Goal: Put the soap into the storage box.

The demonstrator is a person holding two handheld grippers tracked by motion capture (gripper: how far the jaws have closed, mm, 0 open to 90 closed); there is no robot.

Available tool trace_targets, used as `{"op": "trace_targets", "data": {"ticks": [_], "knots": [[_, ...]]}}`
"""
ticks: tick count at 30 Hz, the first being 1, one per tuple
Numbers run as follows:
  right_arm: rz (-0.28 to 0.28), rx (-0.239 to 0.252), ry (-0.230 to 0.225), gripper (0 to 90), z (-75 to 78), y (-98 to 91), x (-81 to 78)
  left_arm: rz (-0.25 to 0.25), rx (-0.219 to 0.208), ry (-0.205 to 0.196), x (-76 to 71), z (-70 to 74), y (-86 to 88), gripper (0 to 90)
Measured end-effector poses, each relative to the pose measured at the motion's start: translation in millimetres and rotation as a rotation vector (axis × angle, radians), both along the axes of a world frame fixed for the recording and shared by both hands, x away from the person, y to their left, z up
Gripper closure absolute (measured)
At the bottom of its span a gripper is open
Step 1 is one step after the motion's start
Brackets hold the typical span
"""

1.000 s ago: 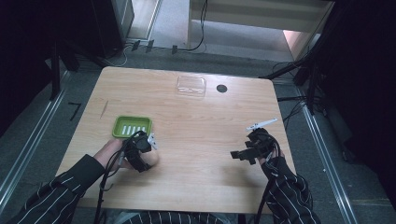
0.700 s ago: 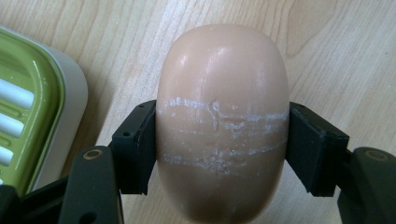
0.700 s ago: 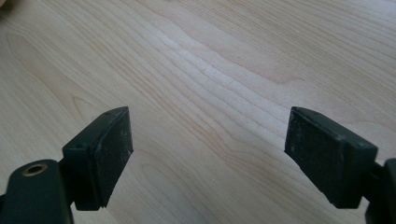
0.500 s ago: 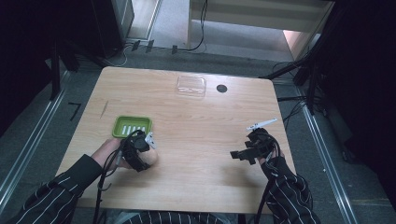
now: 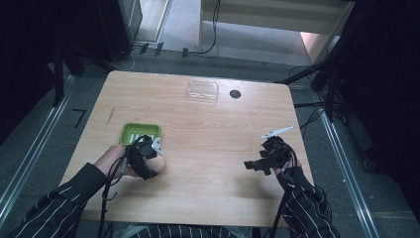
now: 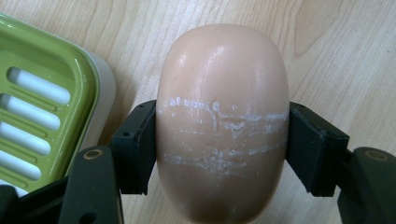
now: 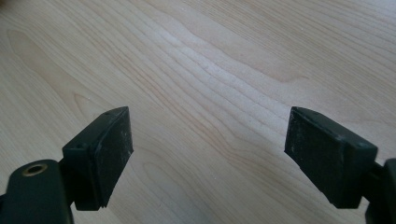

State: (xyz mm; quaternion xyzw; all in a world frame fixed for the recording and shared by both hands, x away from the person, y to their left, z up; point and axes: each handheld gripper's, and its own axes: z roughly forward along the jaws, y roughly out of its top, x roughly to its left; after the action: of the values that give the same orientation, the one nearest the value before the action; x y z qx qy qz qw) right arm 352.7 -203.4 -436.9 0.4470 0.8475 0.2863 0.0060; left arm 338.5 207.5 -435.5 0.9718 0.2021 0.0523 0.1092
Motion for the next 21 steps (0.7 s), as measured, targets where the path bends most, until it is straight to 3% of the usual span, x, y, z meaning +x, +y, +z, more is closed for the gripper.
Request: {"op": "trace_targets", "data": {"ticks": [21], "knots": [[0.003, -0.002, 0.003, 16.0, -0.5, 0.5, 0.4, 0.030, -0.018, -0.039, 6.9, 9.7, 11.6, 33.8]]}}
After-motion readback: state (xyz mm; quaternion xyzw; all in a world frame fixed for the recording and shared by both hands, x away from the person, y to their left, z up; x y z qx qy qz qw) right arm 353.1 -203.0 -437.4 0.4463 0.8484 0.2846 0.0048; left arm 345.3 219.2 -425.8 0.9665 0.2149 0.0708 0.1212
